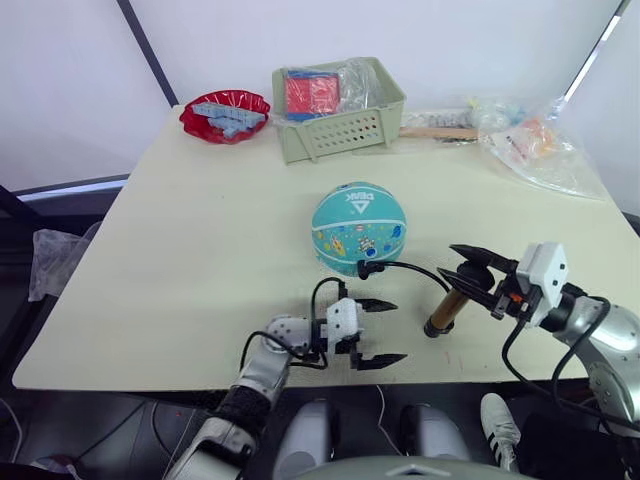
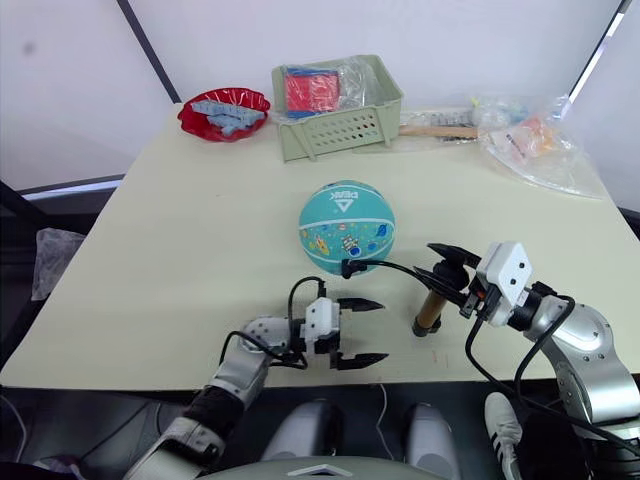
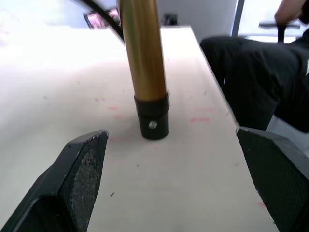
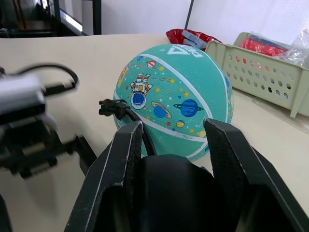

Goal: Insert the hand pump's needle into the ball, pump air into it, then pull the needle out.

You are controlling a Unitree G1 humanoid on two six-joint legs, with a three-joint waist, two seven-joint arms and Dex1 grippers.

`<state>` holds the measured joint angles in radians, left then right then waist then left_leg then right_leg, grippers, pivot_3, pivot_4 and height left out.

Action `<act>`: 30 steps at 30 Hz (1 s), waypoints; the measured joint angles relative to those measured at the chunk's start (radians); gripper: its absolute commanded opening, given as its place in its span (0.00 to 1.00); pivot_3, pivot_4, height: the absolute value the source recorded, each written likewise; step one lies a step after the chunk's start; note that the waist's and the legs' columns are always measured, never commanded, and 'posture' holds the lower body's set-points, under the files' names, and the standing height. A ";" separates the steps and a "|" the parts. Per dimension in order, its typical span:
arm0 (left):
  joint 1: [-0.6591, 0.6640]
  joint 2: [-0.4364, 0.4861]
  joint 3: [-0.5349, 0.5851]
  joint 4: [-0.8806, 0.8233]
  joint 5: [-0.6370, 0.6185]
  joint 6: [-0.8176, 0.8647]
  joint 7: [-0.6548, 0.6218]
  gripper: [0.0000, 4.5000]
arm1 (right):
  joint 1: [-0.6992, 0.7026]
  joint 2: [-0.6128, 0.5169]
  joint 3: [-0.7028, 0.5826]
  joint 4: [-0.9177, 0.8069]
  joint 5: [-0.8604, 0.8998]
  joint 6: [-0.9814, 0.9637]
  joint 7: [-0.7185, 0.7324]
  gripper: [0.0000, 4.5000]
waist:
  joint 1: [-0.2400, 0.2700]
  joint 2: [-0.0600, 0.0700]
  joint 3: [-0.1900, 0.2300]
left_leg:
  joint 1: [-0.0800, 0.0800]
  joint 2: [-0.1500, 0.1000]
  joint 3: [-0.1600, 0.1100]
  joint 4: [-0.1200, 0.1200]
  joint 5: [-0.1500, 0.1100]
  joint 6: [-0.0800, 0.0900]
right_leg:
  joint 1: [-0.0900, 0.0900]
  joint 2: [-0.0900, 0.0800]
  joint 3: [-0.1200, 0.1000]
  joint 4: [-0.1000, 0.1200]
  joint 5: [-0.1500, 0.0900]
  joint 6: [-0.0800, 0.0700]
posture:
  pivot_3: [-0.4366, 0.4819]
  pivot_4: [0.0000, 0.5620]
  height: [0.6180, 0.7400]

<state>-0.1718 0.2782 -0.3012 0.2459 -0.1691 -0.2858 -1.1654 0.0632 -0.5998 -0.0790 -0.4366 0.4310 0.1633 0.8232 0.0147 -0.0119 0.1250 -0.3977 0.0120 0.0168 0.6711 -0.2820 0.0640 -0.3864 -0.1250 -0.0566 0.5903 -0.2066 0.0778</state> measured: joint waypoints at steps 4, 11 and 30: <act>0.079 0.093 0.060 -0.174 -0.109 0.099 -0.009 1.00 | 0.010 -0.004 0.000 -0.009 0.001 -0.009 0.001 0.34 | 0.000 0.002 0.002 | 0.000 0.001 0.000 0.000 0.000 0.000 | 0.000 0.000 0.000 0.000 0.000 0.000 | 0.48 0.27 0.98; 0.136 0.231 0.170 -0.343 -0.259 0.195 -0.045 1.00 | 0.027 -0.015 -0.003 -0.028 0.007 -0.013 0.001 0.34 | 0.000 0.004 0.004 | 0.000 0.000 0.000 0.000 -0.001 -0.001 | -0.001 0.002 0.000 0.000 -0.001 0.000 | 0.48 0.27 0.98; 0.252 0.345 0.301 -0.553 -0.366 0.299 -0.025 1.00 | -0.040 -0.108 -0.045 0.007 0.029 -0.043 0.080 0.34 | 0.005 0.013 0.023 | -0.001 -0.001 0.004 0.000 0.000 -0.003 | -0.002 0.003 0.002 0.001 -0.001 0.000 | 0.48 0.27 0.98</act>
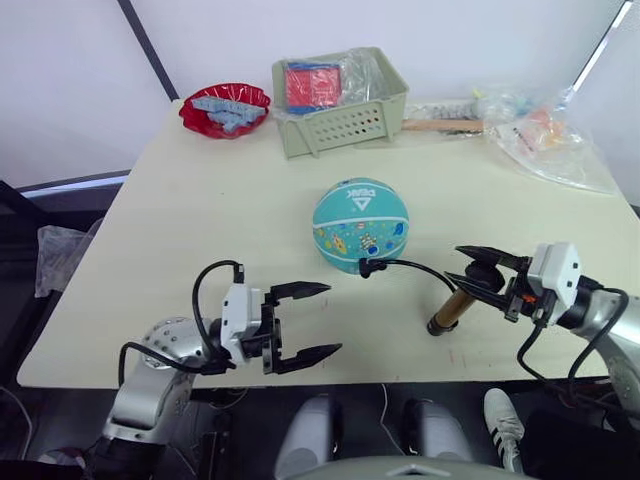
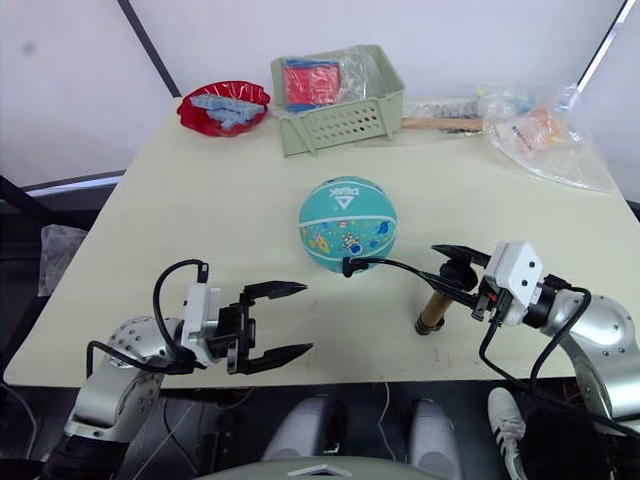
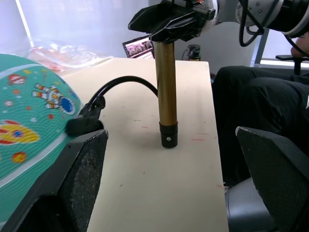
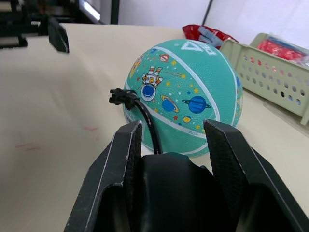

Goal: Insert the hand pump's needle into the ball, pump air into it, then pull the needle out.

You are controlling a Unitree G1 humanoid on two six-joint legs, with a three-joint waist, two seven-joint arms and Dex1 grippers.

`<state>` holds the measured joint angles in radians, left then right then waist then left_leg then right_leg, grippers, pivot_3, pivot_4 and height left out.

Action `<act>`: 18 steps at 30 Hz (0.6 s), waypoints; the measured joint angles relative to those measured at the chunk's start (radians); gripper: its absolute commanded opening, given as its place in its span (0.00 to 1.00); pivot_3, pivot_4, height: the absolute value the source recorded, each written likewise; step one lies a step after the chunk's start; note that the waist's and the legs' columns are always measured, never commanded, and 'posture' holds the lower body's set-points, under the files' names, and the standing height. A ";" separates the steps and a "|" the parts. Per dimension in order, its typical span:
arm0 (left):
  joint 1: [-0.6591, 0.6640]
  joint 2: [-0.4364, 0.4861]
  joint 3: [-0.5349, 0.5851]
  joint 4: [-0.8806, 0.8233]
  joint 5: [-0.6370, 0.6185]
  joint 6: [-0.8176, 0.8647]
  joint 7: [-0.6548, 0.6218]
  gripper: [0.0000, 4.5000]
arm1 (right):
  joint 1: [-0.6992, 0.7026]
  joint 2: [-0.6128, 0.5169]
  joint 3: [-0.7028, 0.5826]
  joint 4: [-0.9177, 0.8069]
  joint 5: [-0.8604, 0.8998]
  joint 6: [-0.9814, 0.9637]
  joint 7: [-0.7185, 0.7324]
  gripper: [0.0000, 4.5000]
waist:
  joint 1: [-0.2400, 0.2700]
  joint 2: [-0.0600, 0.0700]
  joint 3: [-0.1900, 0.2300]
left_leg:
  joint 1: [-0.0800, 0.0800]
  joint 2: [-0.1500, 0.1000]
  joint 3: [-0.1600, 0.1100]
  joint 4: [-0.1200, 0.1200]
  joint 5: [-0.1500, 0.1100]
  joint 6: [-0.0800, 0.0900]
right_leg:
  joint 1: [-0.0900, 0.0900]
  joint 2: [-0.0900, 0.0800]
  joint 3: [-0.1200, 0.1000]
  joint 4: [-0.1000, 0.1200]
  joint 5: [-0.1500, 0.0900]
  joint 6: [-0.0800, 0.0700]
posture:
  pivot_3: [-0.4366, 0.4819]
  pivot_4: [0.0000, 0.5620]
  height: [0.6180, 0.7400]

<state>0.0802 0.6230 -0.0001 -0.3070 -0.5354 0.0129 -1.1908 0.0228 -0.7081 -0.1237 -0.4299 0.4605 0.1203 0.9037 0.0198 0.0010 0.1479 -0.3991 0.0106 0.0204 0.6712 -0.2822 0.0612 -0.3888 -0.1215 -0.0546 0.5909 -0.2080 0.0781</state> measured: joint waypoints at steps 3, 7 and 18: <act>0.000 0.000 0.000 -0.005 -0.002 0.005 0.008 1.00 | -0.018 -0.018 -0.003 0.017 0.006 -0.001 0.010 0.34 | 0.001 0.000 0.005 | 0.000 0.000 0.000 0.001 0.000 -0.001 | 0.000 0.000 0.000 0.000 0.000 0.000 | 0.48 0.27 0.98; -0.007 0.000 0.001 -0.016 -0.009 0.011 0.017 1.00 | -0.048 -0.049 -0.014 0.051 -0.013 -0.016 0.022 0.34 | 0.000 0.000 0.011 | 0.000 -0.001 0.001 0.001 0.001 -0.001 | 0.000 0.000 0.000 0.001 0.000 0.000 | 0.48 0.27 0.98; -0.027 -0.002 0.000 -0.016 -0.010 0.020 0.028 1.00 | -0.140 -0.083 -0.035 0.157 -0.114 -0.131 0.033 0.34 | -0.005 0.000 0.014 | -0.002 -0.003 0.001 0.000 0.005 -0.008 | -0.003 0.003 0.001 0.003 0.001 0.002 | 0.48 0.27 0.98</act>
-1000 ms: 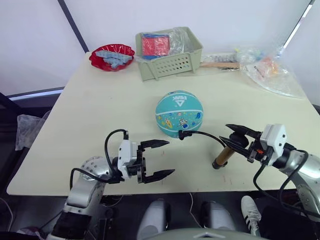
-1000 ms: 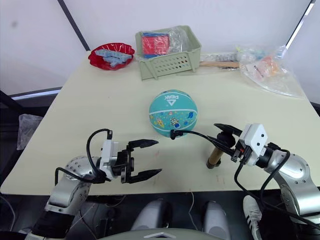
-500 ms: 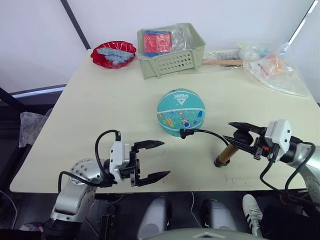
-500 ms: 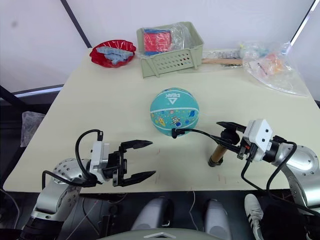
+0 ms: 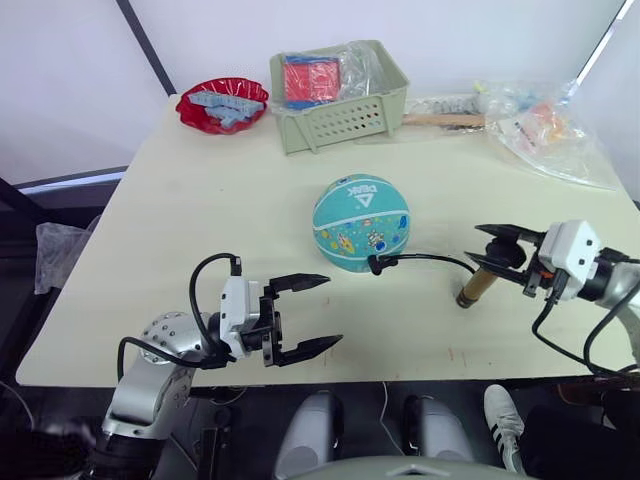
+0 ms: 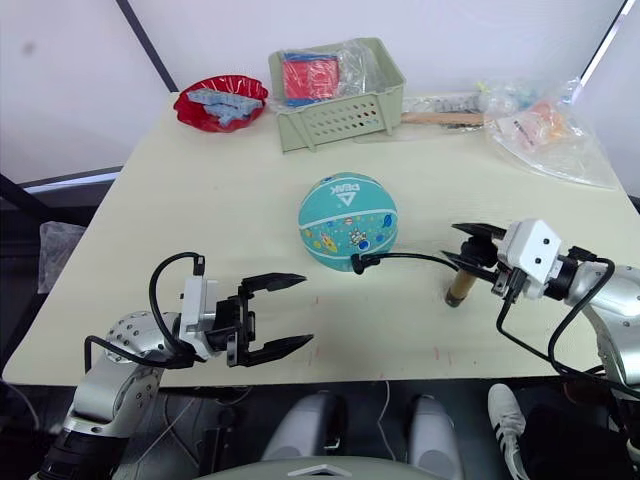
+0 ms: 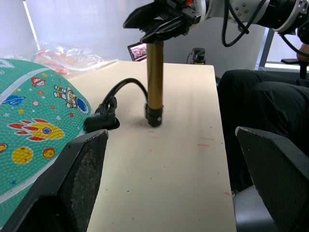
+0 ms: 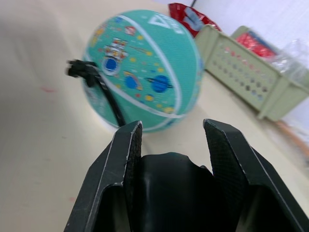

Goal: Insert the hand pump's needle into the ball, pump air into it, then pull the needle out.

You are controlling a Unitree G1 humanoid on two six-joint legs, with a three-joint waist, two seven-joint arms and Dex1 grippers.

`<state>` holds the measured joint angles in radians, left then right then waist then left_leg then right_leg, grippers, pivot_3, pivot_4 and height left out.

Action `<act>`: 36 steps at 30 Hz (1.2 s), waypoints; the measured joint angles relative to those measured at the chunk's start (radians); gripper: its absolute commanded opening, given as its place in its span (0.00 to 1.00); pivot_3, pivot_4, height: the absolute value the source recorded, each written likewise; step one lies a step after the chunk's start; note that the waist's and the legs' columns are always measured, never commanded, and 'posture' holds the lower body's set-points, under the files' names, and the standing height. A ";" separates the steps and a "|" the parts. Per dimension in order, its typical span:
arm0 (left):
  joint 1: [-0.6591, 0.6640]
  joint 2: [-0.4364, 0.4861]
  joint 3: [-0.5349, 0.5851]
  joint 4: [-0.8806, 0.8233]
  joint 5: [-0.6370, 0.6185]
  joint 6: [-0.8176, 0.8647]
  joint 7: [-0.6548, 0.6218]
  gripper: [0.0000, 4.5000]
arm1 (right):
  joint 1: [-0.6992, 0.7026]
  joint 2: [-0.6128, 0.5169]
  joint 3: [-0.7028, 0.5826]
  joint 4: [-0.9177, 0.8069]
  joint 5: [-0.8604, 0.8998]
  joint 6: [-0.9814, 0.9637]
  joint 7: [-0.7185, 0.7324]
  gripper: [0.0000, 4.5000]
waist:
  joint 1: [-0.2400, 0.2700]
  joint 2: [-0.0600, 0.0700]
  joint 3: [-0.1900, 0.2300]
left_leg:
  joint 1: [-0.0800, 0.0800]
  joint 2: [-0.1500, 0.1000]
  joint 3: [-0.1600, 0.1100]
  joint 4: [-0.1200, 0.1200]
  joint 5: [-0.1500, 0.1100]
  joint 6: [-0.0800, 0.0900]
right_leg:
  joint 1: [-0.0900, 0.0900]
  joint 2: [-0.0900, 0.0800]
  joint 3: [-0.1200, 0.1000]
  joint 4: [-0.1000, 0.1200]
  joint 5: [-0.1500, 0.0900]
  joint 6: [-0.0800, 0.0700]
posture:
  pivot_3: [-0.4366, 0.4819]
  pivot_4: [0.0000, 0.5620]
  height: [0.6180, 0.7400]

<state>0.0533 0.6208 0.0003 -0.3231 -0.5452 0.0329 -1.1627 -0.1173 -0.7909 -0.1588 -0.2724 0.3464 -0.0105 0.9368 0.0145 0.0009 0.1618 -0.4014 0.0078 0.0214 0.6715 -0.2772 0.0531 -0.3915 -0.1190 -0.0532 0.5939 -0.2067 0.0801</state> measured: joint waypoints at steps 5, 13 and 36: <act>-0.001 0.000 0.000 0.000 0.001 0.001 0.002 1.00 | -0.033 0.017 0.001 0.049 -0.042 -0.071 -0.005 0.34 | 0.001 0.000 0.001 | 0.000 0.000 0.000 0.000 0.001 -0.001 | -0.001 0.001 0.001 0.001 0.001 0.002 | 0.48 0.27 0.98; -0.002 -0.005 -0.001 0.000 0.002 0.001 0.012 1.00 | -0.130 0.066 0.060 0.218 -0.221 -0.306 -0.055 0.34 | -0.002 0.000 0.001 | 0.000 0.000 0.002 0.000 0.002 -0.003 | -0.003 0.001 0.004 0.004 0.001 0.002 | 0.48 0.27 0.98; -0.024 -0.010 0.001 0.001 0.004 0.001 0.032 1.00 | -0.199 0.059 0.278 0.549 -0.653 -0.983 -0.309 0.34 | -0.006 -0.001 0.003 | 0.005 0.001 0.004 0.001 0.005 -0.007 | -0.005 0.005 0.011 0.015 0.000 -0.001 | 0.48 0.27 0.98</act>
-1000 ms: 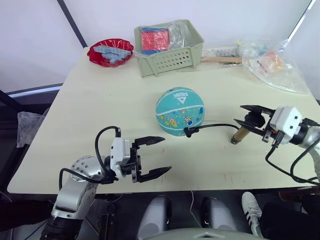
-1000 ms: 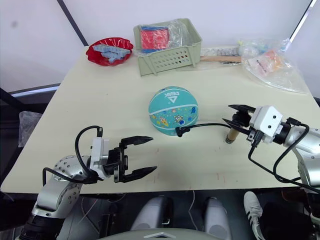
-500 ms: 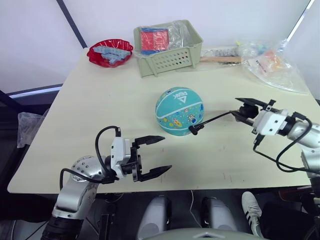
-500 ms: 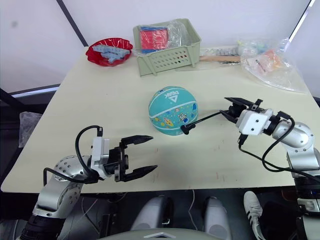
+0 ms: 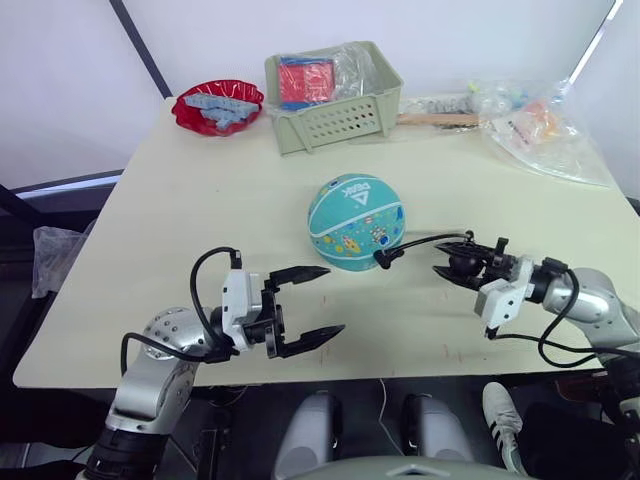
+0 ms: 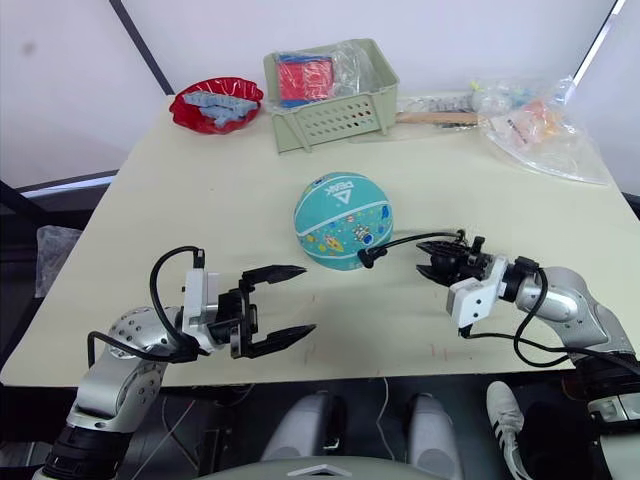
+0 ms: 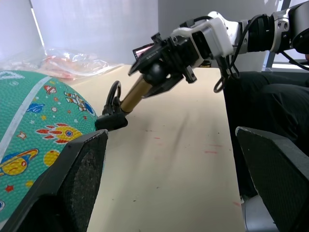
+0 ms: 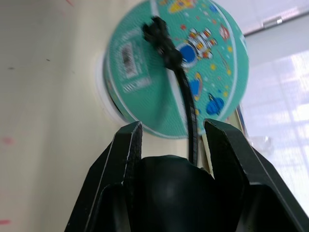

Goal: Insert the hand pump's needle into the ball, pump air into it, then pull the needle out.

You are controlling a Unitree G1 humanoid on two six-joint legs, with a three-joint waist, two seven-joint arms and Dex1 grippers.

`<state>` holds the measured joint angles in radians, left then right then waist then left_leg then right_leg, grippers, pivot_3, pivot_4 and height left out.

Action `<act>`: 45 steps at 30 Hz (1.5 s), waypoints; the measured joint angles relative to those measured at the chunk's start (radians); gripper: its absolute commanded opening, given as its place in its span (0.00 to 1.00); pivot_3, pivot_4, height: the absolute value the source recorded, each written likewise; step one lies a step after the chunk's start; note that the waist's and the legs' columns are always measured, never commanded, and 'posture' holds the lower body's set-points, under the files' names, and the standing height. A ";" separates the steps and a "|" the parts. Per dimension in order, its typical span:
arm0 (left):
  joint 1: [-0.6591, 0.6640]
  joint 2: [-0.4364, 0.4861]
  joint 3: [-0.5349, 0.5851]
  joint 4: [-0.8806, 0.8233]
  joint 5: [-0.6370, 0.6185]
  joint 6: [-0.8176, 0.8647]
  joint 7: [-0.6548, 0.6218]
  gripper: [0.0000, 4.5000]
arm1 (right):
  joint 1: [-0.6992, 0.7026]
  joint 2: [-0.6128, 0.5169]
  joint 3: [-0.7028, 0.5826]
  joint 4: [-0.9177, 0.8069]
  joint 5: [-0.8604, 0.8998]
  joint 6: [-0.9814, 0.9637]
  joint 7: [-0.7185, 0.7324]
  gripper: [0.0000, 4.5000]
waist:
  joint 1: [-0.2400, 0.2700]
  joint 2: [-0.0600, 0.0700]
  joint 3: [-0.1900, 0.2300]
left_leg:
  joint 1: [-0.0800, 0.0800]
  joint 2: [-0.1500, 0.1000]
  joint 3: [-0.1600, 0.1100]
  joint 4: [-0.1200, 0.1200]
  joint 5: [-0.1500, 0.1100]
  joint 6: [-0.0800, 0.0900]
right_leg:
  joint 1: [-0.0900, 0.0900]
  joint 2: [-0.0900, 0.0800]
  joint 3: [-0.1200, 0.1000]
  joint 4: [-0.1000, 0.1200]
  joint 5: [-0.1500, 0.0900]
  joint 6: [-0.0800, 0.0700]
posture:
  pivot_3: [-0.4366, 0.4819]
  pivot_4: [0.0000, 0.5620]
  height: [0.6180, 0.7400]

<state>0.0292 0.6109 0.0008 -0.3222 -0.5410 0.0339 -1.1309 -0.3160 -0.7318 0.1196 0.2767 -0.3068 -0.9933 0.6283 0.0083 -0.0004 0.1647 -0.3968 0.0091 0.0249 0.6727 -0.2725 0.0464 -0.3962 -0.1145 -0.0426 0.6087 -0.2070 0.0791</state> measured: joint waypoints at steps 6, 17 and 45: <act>-0.021 0.001 0.000 0.012 0.001 0.000 -0.004 1.00 | -0.068 -0.005 0.092 0.086 0.013 -0.076 0.025 0.34 | -0.014 -0.003 -0.002 | 0.001 0.001 0.000 0.000 0.000 0.000 | 0.000 0.002 0.000 0.001 -0.001 -0.002 | 0.48 0.27 0.98; -0.027 0.000 0.000 0.028 0.008 -0.001 -0.007 1.00 | -0.077 -0.004 0.238 0.246 0.079 -0.113 0.106 0.99 | -0.020 -0.002 0.000 | 0.000 0.001 0.002 0.001 0.000 0.000 | 0.000 0.002 0.004 0.001 -0.001 -0.003 | 0.48 0.27 0.98; -0.186 -0.083 0.030 0.094 0.017 0.050 0.141 1.00 | 0.378 -0.107 0.032 -0.376 0.939 0.452 0.221 0.99 | 0.006 -0.002 0.000 | 0.000 0.007 0.001 0.008 -0.002 0.004 | 0.000 0.007 0.004 0.002 0.003 -0.005 | 0.48 0.27 0.98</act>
<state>-0.1572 0.5277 0.0309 -0.2286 -0.5236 0.0838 -0.9896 0.0621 -0.8389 0.1511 -0.0994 0.6324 -0.5414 0.8492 0.0146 -0.0026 0.1648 -0.3972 0.0165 0.0259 0.6805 -0.2748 0.0502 -0.3958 -0.1071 -0.0388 0.6108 -0.2041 0.0742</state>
